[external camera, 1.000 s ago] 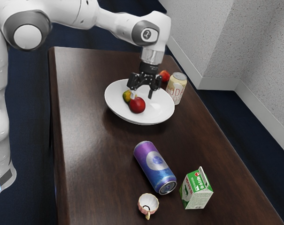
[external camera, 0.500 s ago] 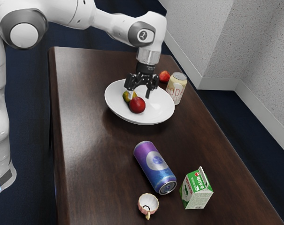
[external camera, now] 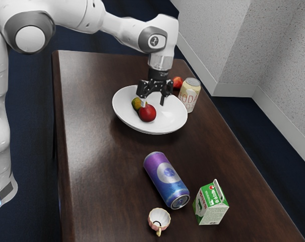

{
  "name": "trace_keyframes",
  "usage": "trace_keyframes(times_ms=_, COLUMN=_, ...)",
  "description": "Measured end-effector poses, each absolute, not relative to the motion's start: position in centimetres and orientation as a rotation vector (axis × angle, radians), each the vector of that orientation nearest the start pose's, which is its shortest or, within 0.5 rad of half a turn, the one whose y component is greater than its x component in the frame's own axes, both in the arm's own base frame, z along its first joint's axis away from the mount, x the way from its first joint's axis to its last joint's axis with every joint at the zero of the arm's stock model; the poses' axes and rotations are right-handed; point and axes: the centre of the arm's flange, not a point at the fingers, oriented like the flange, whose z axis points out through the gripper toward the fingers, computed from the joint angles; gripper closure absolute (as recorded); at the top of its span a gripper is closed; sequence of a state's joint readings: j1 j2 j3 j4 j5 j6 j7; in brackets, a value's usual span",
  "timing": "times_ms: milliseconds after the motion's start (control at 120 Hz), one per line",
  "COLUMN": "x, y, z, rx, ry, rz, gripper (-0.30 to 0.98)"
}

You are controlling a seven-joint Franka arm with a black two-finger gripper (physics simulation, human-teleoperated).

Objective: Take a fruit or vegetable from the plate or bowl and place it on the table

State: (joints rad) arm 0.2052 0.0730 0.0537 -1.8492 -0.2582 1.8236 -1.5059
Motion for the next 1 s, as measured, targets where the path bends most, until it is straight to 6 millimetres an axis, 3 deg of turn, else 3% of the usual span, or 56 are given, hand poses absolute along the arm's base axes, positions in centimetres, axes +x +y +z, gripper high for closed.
trace_keyframes(times_ms=308, x=55.8, y=13.1, z=46.9, rx=1.813, ry=2.361, rz=-0.341, gripper=0.00)
trace_keyframes(times_ms=1000, x=55.8, y=11.9, z=47.0, rx=1.850, ry=2.321, rz=-0.353, gripper=0.00)
